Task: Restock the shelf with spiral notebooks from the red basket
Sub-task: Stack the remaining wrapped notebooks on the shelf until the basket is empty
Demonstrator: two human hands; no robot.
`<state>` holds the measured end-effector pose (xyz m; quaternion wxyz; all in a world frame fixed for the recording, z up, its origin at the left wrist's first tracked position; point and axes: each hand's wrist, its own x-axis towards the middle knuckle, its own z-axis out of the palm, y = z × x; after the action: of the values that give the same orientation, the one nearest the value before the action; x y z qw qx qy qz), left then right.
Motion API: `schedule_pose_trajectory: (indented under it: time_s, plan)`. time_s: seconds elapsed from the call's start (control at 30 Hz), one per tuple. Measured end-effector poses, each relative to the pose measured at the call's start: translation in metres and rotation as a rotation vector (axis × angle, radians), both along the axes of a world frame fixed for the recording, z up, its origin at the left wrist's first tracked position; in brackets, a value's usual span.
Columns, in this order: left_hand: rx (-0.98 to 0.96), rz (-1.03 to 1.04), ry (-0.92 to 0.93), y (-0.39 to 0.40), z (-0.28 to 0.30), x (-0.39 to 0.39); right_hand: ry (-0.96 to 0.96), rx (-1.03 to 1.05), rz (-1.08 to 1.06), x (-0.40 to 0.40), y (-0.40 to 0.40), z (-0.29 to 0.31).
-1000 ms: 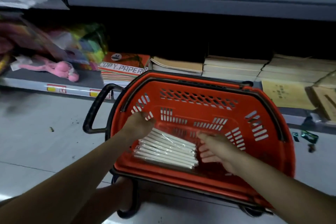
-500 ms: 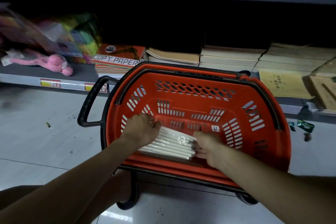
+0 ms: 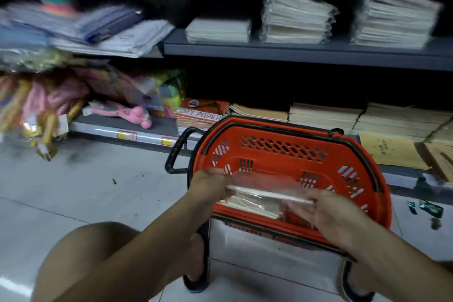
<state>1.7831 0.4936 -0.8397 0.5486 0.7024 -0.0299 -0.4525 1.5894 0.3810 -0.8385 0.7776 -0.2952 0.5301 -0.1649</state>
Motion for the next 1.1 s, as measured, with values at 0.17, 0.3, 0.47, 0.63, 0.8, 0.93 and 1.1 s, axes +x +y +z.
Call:
schedule_pose_trajectory:
  time_s: [0.17,0.3,0.47,0.63,0.8,0.93,1.1]
  plan:
    - [-0.157,-0.071,0.298,0.044,0.028,0.01,-0.093,-0.178,0.079,-0.011,0.027,0.031]
    - [-0.324,-0.232,0.286,0.069,0.056,0.018,-0.181,-0.333,0.193,-0.007,0.04,0.055]
    - [-0.577,-0.309,0.144,0.078,0.073,0.038,-0.323,-0.423,0.226,0.013,0.039,0.082]
    - [-0.7,-0.255,0.103,0.069,0.08,0.053,-0.287,-0.573,0.211,0.034,0.025,0.096]
    - [-0.69,-0.24,0.079,0.057,0.075,0.067,-0.284,-0.634,0.197,0.051,0.012,0.095]
    - [-0.704,-0.254,0.081,0.049,0.068,0.079,-0.287,-0.677,0.229,0.063,0.004,0.087]
    - [-0.677,-0.234,0.054,0.035,0.064,0.102,-0.302,-0.686,0.21,0.087,-0.012,0.079]
